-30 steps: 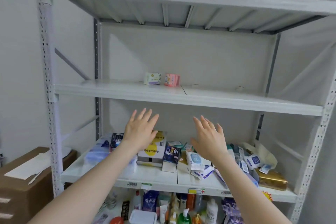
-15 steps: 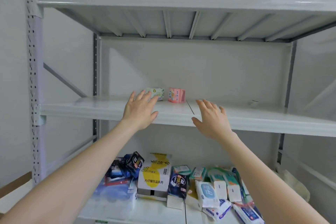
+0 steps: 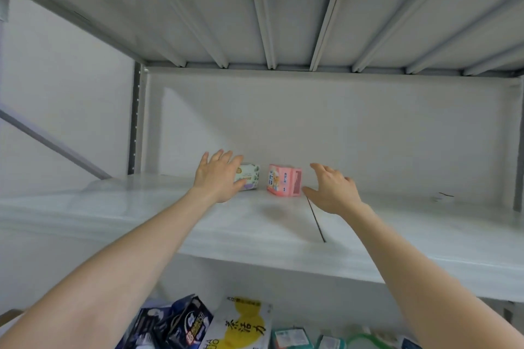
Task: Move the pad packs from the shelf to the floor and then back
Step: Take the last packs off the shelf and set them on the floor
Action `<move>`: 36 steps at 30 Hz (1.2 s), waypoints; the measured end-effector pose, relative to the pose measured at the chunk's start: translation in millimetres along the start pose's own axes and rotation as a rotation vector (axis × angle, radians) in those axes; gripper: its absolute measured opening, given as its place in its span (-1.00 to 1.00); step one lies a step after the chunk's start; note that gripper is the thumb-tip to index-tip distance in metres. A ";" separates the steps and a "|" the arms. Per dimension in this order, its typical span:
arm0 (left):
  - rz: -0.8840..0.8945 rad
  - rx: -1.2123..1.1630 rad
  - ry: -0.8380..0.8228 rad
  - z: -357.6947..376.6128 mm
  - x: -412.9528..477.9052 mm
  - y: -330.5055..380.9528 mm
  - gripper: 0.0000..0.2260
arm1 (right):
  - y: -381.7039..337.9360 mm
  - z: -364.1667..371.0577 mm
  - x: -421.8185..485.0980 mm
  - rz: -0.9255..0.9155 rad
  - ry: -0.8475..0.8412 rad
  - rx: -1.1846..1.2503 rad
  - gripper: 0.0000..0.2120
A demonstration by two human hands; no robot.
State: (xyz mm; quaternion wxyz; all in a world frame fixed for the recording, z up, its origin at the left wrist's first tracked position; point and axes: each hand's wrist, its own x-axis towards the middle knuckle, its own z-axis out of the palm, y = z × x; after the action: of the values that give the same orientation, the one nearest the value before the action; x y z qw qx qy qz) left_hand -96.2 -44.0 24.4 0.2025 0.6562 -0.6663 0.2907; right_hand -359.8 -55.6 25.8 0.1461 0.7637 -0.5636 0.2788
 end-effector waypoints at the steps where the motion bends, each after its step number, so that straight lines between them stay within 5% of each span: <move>1: -0.013 0.001 -0.007 8.6 11.6 -0.7 -0.41 | 2.3 7.3 15.8 -0.009 -0.015 0.006 -0.37; 13: -0.154 -0.021 -0.112 102.6 120.3 -30.2 -0.36 | 23.4 84.1 153.6 0.025 -0.154 0.044 -0.30; 20: -0.315 -0.414 -0.224 142.7 135.2 -47.9 -0.29 | 10.7 118.8 182.6 0.149 -0.160 0.140 -0.20; 36: -0.384 -0.608 -0.074 147.5 133.2 -44.6 -0.49 | 10.4 123.2 190.2 0.311 -0.203 0.439 -0.39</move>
State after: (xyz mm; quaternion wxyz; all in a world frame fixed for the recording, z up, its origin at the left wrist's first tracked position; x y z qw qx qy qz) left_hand -43.1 -239.8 6.1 0.4150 0.6891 -0.5939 0.0122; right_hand -297.6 -273.4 38.3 -0.1246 0.7053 -0.6120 0.3352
